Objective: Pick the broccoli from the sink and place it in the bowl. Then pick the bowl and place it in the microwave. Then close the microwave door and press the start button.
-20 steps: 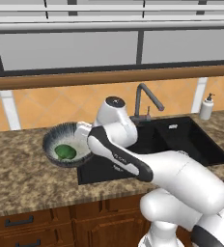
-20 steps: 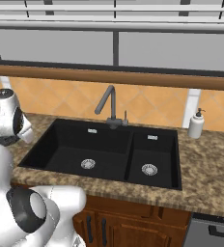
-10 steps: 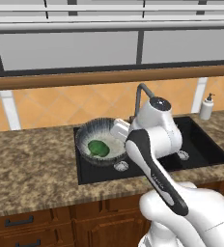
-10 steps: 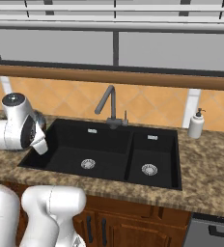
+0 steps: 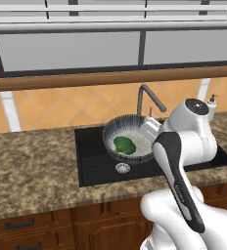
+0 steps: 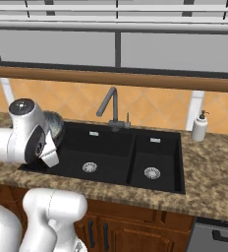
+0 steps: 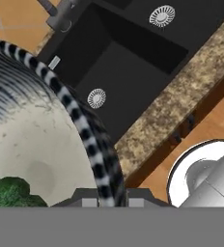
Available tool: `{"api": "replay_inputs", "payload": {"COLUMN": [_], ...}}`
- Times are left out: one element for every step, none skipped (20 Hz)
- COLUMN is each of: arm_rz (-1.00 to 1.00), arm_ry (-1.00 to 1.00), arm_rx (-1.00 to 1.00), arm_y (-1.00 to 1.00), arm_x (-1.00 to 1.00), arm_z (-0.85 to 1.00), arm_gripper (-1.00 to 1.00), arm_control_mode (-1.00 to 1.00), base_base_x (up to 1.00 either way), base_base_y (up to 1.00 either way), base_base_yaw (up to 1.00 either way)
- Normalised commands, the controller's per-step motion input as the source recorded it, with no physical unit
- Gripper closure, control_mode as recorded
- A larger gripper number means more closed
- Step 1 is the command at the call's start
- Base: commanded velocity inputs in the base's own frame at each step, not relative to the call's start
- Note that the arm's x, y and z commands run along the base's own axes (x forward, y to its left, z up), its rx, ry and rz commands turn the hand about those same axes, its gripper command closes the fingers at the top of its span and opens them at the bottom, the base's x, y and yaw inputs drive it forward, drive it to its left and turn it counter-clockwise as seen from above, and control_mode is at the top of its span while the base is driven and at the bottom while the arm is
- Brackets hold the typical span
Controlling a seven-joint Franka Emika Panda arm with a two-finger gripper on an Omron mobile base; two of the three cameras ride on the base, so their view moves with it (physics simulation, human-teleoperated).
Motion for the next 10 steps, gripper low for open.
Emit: {"api": "replay_inputs", "payload": {"arm_rz": [-0.03, 0.0, 0.0, 0.0, 0.0, 0.0, 0.0, 0.0, 0.0, 0.0], "arm_ry": [0.0, 0.0, 0.0, 0.0, 0.0, 0.0, 0.0, 0.0, 0.0, 0.0], "arm_rx": [0.0, 0.0, 0.0, 0.0, 0.0, 0.0, 0.0, 0.0, 0.0, 0.0], "arm_y": [0.0, 0.0, 0.0, 0.0, 0.0, 0.0, 0.0, 0.0, 0.0, 0.0], "arm_x": [0.0, 0.0, 0.0, 0.0, -0.02, 0.0, 0.0, 0.0, 0.0, 0.0], "arm_z": [0.0, 0.0, 0.0, 0.0, 0.0, 0.0, 0.0, 0.0, 0.0, 0.0], "arm_gripper": [1.0, 1.0, 1.0, 1.0, 1.0, 1.0, 1.0, 1.0, 1.0, 1.0], "arm_control_mode": [-1.0, -1.0, -1.0, -1.0, -1.0, 1.0, 1.0, 1.0, 1.0, 1.0], "base_base_x": [0.0, 0.0, 0.0, 0.0, 0.0, -0.51, -0.63, -0.66, -0.77, -0.71], "base_base_y": [0.0, 0.0, 0.0, 0.0, 0.0, 0.0, 0.0, 0.0, 0.0, 0.0], "base_base_yaw": [0.0, 0.0, 0.0, 0.0, 0.0, -0.16, -0.38, -0.51, -0.63, -0.69]}}
